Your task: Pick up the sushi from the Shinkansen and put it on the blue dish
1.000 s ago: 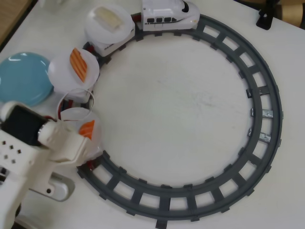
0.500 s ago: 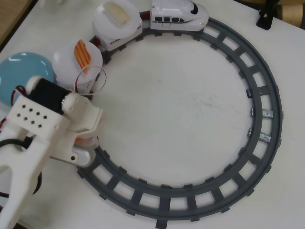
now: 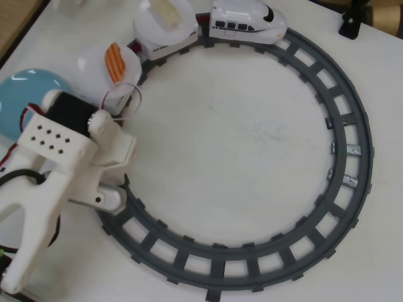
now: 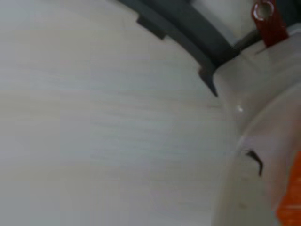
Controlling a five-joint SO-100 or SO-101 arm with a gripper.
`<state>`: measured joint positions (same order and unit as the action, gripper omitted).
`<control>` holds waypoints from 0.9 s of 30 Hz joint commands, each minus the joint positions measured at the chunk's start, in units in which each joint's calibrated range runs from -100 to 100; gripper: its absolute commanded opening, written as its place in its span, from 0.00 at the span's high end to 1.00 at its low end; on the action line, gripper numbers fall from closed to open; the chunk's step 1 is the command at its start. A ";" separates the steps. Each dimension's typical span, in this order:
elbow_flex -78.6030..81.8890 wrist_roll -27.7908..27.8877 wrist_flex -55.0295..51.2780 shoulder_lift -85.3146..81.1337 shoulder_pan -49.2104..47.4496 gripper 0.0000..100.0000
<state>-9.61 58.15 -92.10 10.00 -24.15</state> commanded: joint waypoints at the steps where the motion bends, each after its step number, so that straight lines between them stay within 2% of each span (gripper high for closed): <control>1: -2.12 0.01 -0.68 -0.25 -0.76 0.75; 5: -1.94 0.01 -0.68 -0.08 -2.08 0.80; 11: 1.13 0.01 0.85 0.00 -5.16 0.81; 22: 8.07 -2.34 16.81 0.00 -9.56 0.81; 27: 8.07 -2.45 17.83 -0.08 -10.09 0.94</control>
<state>-1.37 56.03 -74.54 10.16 -34.12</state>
